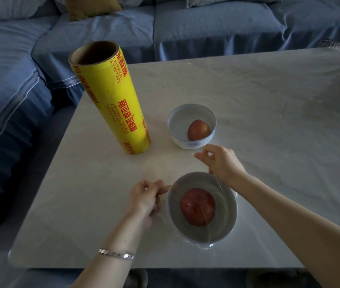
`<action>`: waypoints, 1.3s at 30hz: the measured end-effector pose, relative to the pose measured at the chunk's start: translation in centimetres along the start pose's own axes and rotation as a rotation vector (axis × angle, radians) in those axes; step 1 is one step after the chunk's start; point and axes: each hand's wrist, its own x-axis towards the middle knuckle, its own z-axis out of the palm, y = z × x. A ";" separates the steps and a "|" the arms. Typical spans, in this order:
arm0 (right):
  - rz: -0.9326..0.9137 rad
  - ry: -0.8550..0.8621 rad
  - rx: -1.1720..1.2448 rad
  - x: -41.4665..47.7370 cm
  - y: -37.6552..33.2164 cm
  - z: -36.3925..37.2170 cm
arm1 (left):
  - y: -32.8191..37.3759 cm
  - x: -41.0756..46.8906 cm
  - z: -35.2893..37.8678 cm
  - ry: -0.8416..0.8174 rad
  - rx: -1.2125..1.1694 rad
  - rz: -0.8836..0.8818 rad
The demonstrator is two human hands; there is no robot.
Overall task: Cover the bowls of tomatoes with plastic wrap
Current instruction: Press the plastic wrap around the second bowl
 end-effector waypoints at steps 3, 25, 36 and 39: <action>0.105 -0.137 0.017 0.4 0.5 -0.1 | -0.6 0.7 0.1 0.020 0.009 -0.042; 0.388 -0.225 0.858 -4.1 2.5 -3.4 | 0.4 -5.0 1.8 -0.435 1.373 0.777; -0.076 0.315 0.244 -3.8 0.3 -2.6 | -1.1 -4.6 1.8 -0.359 1.216 0.863; 0.022 0.319 0.241 -2.5 2.2 -2.1 | -0.8 -4.7 1.9 -0.380 1.208 0.846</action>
